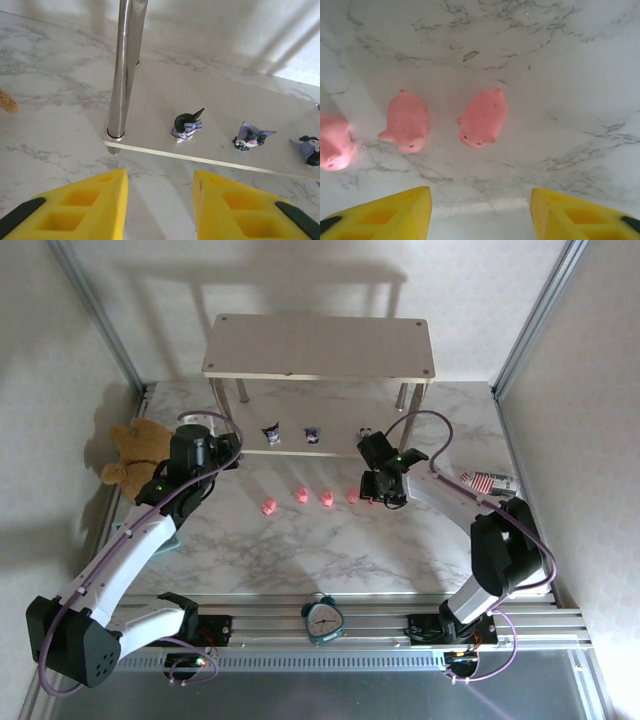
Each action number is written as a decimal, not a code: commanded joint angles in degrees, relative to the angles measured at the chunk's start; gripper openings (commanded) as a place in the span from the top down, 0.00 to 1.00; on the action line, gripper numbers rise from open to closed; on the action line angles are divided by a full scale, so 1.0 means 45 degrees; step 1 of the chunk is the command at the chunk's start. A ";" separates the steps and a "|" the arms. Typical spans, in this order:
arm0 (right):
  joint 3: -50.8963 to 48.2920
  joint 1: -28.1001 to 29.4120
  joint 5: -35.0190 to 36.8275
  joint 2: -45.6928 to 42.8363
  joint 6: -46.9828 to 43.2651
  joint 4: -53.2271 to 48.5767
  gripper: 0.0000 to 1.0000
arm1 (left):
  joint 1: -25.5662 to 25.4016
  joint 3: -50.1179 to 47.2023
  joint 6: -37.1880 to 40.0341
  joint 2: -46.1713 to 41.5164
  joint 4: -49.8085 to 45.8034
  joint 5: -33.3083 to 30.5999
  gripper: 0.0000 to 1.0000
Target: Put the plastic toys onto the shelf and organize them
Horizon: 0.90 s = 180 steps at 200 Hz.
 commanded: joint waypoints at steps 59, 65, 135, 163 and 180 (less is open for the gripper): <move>0.0114 -0.0080 0.0483 0.1744 0.1517 0.0940 0.45 | 0.0455 0.0082 0.0389 -0.0202 -0.0281 0.0103 0.60; 0.0125 -0.0082 0.0480 0.1860 0.1558 0.0944 0.45 | 0.0465 0.0064 0.0389 -0.0200 -0.0290 0.0119 0.60; -0.0043 -0.0173 0.0694 0.2363 0.1706 0.1594 0.48 | 0.0657 0.0042 0.0452 -0.0202 -0.0277 0.0202 0.60; 0.0053 -0.0287 0.0607 0.2710 0.1666 0.1621 0.50 | 0.0716 0.0018 0.0485 -0.0169 -0.0308 0.0205 0.60; -0.0019 -0.0328 0.0582 0.2782 0.1697 0.1665 0.53 | 0.0740 0.0022 0.0505 -0.0181 -0.0312 0.0203 0.60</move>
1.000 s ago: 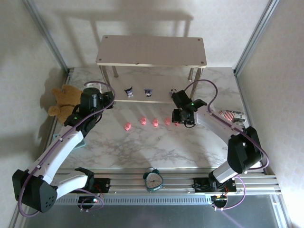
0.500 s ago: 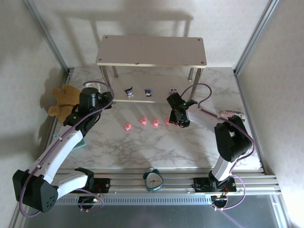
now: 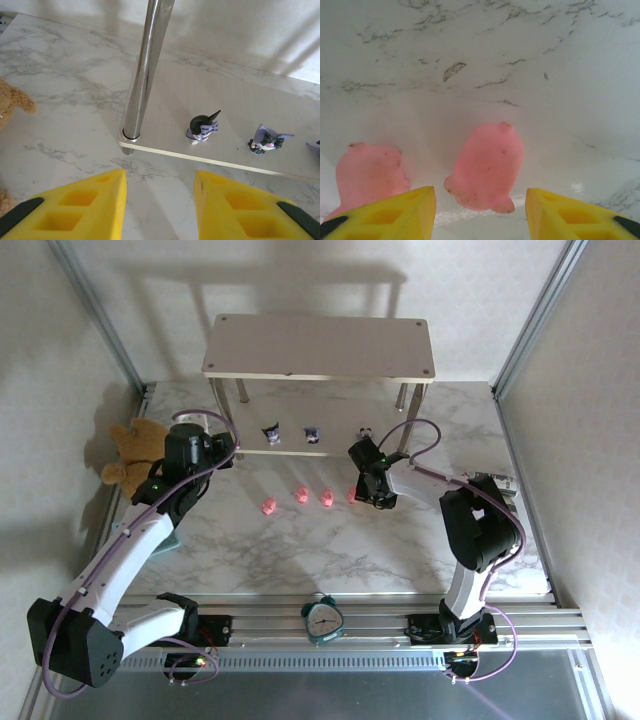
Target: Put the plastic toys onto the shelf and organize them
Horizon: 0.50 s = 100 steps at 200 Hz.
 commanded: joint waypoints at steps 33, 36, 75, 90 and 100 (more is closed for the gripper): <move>-0.0206 -0.0163 0.0415 0.0113 0.0050 0.0217 0.74 | 0.0220 0.0042 0.0219 -0.0142 -0.0151 0.0125 0.60; -0.0248 -0.0156 0.0445 0.0082 0.0023 0.0255 0.76 | 0.0228 0.0042 0.0219 -0.0121 -0.0140 0.0152 0.60; -0.0821 -0.0146 0.0727 -0.1005 -0.0420 0.0310 0.92 | 0.0246 0.0157 0.0239 -0.0084 -0.0202 0.0183 0.60; -0.0971 -0.0136 0.0857 -0.1809 -0.0732 -0.0076 0.93 | 0.0249 0.0232 0.0239 -0.0073 -0.0236 0.0210 0.60; -0.0994 -0.0146 0.0950 -0.2488 -0.0973 -0.0497 0.93 | 0.0261 0.0323 0.0220 -0.0060 -0.0275 0.0276 0.60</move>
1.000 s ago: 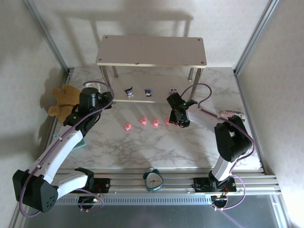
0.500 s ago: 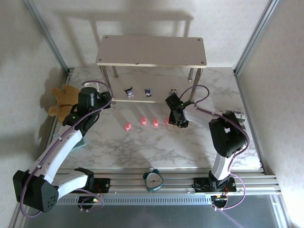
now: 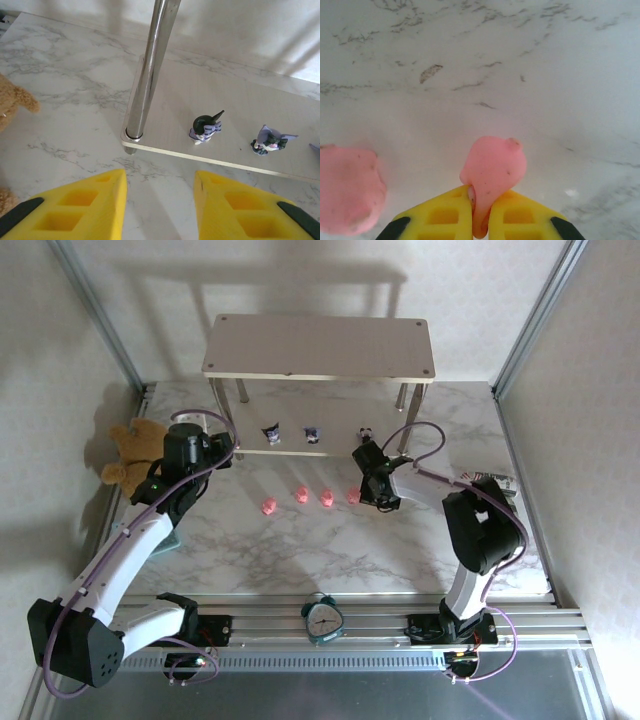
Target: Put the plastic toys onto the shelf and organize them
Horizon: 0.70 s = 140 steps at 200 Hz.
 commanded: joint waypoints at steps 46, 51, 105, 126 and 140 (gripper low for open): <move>0.1860 0.0042 0.0727 -0.5328 -0.2334 -0.3896 0.93 | 0.0170 0.1817 -0.0046 0.0530 -0.0922 0.1110 0.61; 0.2322 0.0044 0.0780 -0.5610 -0.2611 -0.4200 0.93 | 0.0157 0.2062 -0.0083 0.0630 -0.1000 0.1269 0.61; 0.8322 -0.0523 0.1680 -0.5066 -0.5831 -0.5571 0.90 | 0.0165 0.4318 -0.0284 0.1751 -0.1277 0.2709 0.61; 1.0178 -0.1271 0.1064 -0.3970 -0.6318 -0.5443 0.89 | 0.0164 0.4999 -0.0264 0.2201 -0.1294 0.2883 0.61; 1.1114 -0.1683 0.0659 -0.3249 -0.6490 -0.5255 0.89 | 0.0151 0.5284 -0.0264 0.2383 -0.1289 0.3061 0.61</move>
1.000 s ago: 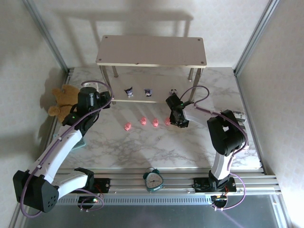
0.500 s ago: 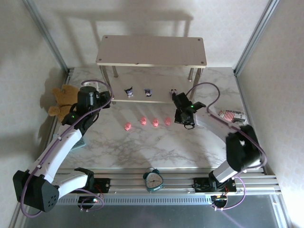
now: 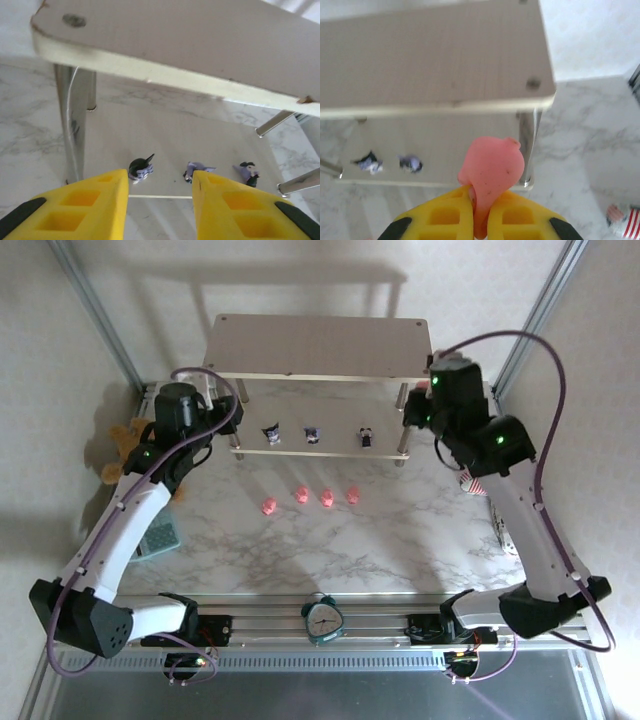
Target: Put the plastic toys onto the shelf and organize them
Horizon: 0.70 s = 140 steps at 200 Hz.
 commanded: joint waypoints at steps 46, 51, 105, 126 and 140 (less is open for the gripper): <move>0.3601 -0.1159 -0.1065 0.3325 -0.1558 -0.0504 0.90 | 0.0124 0.0971 0.0008 0.0473 -0.0490 0.0660 0.61; 0.3803 -0.1196 -0.1102 0.3501 -0.1598 -0.0542 0.89 | 0.0133 0.0952 0.0028 0.0483 -0.0531 0.0657 0.61; 0.5194 -0.1573 -0.1462 0.4836 -0.1799 -0.0924 0.89 | 0.0156 0.0893 0.0087 0.0597 -0.0556 0.0646 0.61; 0.5563 -0.1650 -0.1597 0.5274 -0.1811 -0.1025 0.89 | 0.0145 0.0911 0.0105 0.0667 -0.0575 0.0691 0.61; 0.5893 -0.1672 -0.1800 0.5606 -0.1789 -0.1206 0.89 | 0.0163 0.0901 0.0116 0.0697 -0.0584 0.0698 0.61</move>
